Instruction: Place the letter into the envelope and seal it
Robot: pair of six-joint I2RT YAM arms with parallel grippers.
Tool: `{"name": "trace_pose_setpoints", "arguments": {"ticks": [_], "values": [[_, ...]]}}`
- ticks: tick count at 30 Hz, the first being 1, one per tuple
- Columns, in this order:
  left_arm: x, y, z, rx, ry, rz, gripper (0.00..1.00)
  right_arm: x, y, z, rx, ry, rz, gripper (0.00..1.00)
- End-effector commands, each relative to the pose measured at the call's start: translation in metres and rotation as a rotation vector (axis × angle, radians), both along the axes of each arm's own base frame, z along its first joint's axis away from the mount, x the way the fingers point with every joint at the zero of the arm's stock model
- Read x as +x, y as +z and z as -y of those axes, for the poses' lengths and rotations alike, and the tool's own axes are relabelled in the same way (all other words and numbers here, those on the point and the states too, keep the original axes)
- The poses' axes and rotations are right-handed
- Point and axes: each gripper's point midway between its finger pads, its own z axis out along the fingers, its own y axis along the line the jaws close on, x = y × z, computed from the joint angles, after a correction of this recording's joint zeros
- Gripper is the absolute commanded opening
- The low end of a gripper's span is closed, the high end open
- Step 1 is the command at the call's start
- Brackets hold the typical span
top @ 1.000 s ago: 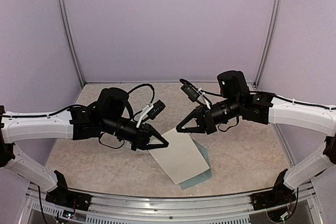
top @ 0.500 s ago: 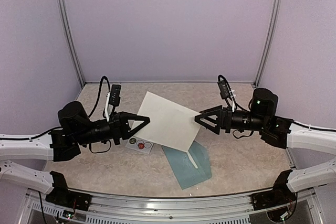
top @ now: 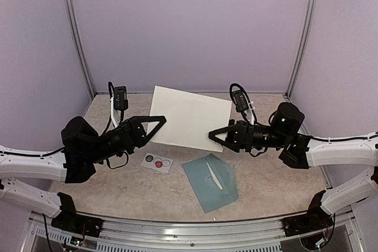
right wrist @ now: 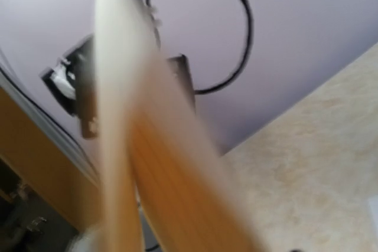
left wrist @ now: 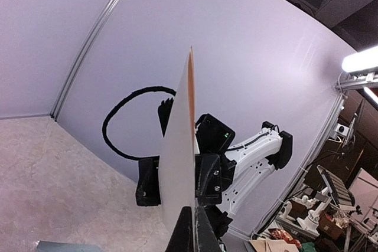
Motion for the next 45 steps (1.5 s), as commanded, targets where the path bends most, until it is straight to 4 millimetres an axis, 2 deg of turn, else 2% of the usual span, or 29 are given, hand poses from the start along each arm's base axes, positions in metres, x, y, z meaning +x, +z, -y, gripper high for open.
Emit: {"name": "trace_pose_setpoints", "arguments": {"ticks": [1,2,3,4,5,6,7,8,10,12,15,19,22,26,32,37,39,43,45], "values": [[-0.004,0.000,0.000,-0.024,-0.021,-0.011,0.00,-0.009,0.027,-0.003,0.103,0.068,0.050,0.32],[-0.003,-0.004,0.002,-0.012,-0.023,-0.021,0.00,-0.009,0.031,-0.002,0.117,0.068,0.054,0.16],[-0.002,-0.009,0.005,0.007,-0.029,-0.031,0.00,-0.009,0.031,-0.002,0.115,0.066,0.051,0.05],[-0.001,-0.016,0.008,0.041,-0.030,-0.044,0.01,-0.007,0.028,-0.002,0.103,0.057,0.048,0.00],[0.001,-0.025,0.010,0.081,-0.026,-0.055,0.11,-0.004,0.025,-0.002,0.077,0.045,0.045,0.00],[0.003,-0.032,0.010,0.122,-0.017,-0.065,0.25,-0.001,0.019,-0.002,0.038,0.031,0.040,0.00],[0.007,-0.042,0.009,0.170,-0.004,-0.080,0.46,0.002,0.013,-0.001,-0.006,0.018,0.041,0.00],[0.011,-0.048,0.006,0.211,0.009,-0.085,0.58,0.003,0.006,0.000,-0.054,0.012,0.042,0.00],[0.019,-0.059,-0.004,0.309,0.032,-0.096,0.74,0.001,-0.005,0.004,-0.153,0.025,0.053,0.00],[0.026,-0.073,-0.017,0.424,0.047,-0.112,0.84,-0.005,-0.011,0.007,-0.247,0.063,0.084,0.00],[0.033,-0.067,-0.029,0.534,0.065,-0.064,0.93,-0.015,-0.024,0.012,-0.369,0.120,0.062,0.00],[0.037,-0.062,-0.027,0.665,0.045,-0.014,0.98,-0.026,-0.041,0.016,-0.467,0.194,0.020,0.00],[0.038,-0.059,-0.017,0.706,-0.003,0.010,0.99,-0.031,-0.052,0.016,-0.530,0.227,-0.002,0.00],[0.026,-0.061,0.001,0.718,-0.124,0.025,0.96,-0.038,-0.056,0.012,-0.563,0.270,-0.002,0.00],[0.004,-0.084,0.026,0.778,-0.268,0.004,0.71,-0.044,-0.053,0.008,-0.581,0.314,0.008,0.00],[-0.004,-0.089,0.033,0.770,-0.325,-0.014,0.52,-0.046,-0.056,0.006,-0.604,0.337,0.015,0.00],[-0.007,-0.088,0.035,0.757,-0.342,-0.016,0.47,-0.047,-0.058,0.006,-0.615,0.344,0.015,0.00],[-0.009,-0.088,0.039,0.742,-0.367,-0.022,0.46,-0.048,-0.062,0.006,-0.642,0.351,0.013,0.00],[-0.011,-0.090,0.040,0.740,-0.382,-0.026,0.38,-0.048,-0.063,0.005,-0.648,0.354,0.014,0.00]]}}
